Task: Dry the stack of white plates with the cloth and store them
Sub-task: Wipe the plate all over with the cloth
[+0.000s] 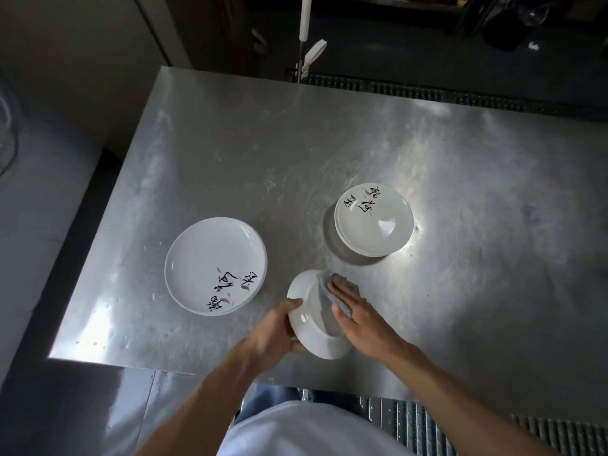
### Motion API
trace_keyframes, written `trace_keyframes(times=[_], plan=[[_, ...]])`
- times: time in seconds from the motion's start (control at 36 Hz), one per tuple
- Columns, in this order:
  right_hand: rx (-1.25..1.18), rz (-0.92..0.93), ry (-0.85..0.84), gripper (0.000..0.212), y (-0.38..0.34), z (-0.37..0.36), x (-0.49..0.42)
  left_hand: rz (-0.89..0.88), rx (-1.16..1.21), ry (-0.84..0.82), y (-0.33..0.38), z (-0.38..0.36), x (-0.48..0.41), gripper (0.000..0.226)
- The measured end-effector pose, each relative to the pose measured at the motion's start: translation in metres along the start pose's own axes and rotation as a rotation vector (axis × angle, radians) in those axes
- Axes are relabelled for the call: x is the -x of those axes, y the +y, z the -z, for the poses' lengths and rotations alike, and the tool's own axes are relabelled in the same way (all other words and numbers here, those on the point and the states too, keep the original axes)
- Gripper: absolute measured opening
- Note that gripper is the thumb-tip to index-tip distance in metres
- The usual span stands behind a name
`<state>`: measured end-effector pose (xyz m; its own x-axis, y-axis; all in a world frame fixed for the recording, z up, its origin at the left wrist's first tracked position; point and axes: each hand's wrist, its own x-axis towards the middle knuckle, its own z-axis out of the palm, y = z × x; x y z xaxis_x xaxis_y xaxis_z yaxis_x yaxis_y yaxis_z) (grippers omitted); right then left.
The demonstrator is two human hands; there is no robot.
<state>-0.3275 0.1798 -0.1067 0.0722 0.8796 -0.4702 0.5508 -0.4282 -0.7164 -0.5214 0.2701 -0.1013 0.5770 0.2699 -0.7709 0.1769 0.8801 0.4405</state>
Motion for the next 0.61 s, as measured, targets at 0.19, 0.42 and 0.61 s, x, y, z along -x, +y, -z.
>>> trace_keyframes(times=[0.19, 0.42, 0.61], plan=[[-0.013, 0.289, -0.054, 0.046, -0.018, -0.015, 0.008, 0.048, -0.160, -0.100, 0.010, 0.002, 0.002, 0.039], [0.170, 0.250, -0.037, 0.051, -0.003, -0.004, 0.002, 0.060, -0.198, -0.139, 0.003, -0.004, 0.004, 0.043], [0.161, 0.188, 0.001, 0.052, -0.001, 0.004, -0.002, 0.052, -0.257, -0.124, 0.004, -0.006, 0.004, 0.048]])
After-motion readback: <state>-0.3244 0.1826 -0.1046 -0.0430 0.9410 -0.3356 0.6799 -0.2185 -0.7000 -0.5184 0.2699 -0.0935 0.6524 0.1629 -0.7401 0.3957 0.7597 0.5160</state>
